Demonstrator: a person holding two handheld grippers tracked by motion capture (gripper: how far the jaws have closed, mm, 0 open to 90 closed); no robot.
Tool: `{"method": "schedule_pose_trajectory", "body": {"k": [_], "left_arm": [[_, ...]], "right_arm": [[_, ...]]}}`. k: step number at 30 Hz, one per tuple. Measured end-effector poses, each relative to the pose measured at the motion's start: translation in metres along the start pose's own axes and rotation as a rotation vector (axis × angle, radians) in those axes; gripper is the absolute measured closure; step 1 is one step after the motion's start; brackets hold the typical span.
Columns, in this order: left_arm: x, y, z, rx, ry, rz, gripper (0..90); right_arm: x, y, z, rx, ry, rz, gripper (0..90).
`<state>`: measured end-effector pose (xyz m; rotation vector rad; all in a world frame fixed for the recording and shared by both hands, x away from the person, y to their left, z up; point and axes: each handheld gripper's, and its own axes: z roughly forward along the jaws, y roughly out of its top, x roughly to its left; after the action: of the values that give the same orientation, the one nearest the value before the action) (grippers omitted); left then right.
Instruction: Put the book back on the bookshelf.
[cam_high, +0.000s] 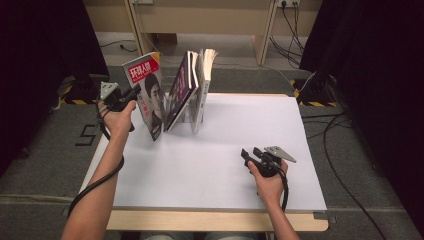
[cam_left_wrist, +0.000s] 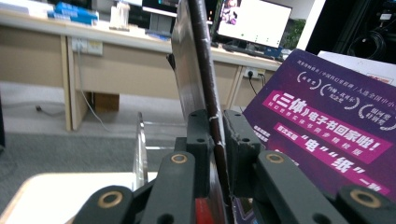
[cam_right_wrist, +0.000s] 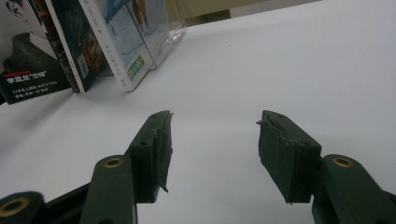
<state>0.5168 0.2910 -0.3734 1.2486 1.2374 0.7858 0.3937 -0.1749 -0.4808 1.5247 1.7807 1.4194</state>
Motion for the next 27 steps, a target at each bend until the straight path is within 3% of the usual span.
{"method": "schedule_pose_trajectory", "body": {"k": [8,13,17,22,27], "left_arm": [[-0.002,0.003,0.011,0.051,0.041,-0.051,78.5],[0.0,0.006,0.015,0.071,0.036,-0.086,82.8],[-0.003,0.009,0.015,0.087,0.015,-0.087,86.0],[-0.013,0.013,0.01,0.067,0.0,-0.006,86.3],[-0.021,0.025,0.005,0.014,0.008,0.067,86.4]], "right_arm": [[-0.002,-0.001,0.001,0.013,0.003,0.01,44.4],[-0.004,-0.002,0.002,0.023,0.002,0.017,44.3],[-0.003,-0.002,0.003,0.038,0.006,0.021,44.3],[-0.003,-0.003,0.003,0.046,0.007,0.024,44.4],[-0.003,-0.003,0.003,0.046,0.006,0.023,44.4]]}}
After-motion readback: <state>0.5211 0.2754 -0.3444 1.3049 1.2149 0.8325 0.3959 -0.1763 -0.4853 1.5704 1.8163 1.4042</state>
